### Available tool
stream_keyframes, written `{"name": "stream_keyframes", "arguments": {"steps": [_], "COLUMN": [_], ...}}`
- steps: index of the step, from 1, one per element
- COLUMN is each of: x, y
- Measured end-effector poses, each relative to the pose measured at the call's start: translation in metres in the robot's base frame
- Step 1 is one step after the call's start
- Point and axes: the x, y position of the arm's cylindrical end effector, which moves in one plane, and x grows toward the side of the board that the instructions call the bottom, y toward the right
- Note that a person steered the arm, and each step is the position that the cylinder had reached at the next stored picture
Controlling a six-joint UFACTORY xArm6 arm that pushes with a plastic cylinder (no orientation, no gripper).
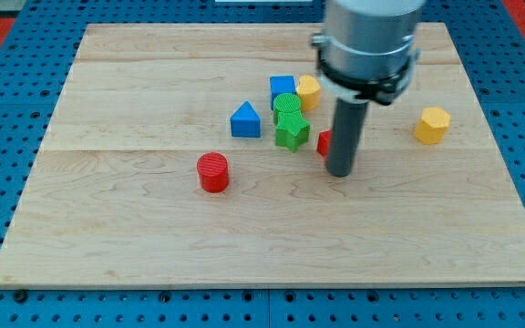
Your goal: Push the red star close to the yellow hexagon
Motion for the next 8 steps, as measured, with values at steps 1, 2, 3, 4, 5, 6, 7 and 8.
{"name": "stream_keyframes", "arguments": {"steps": [1,2,3,4,5,6,7,8], "x": [0.036,0.024,0.007,-0.011,-0.014,-0.02,0.031,0.002], "y": [-0.034,-0.063,-0.037,-0.056,0.029,0.054,0.001,-0.008]}}
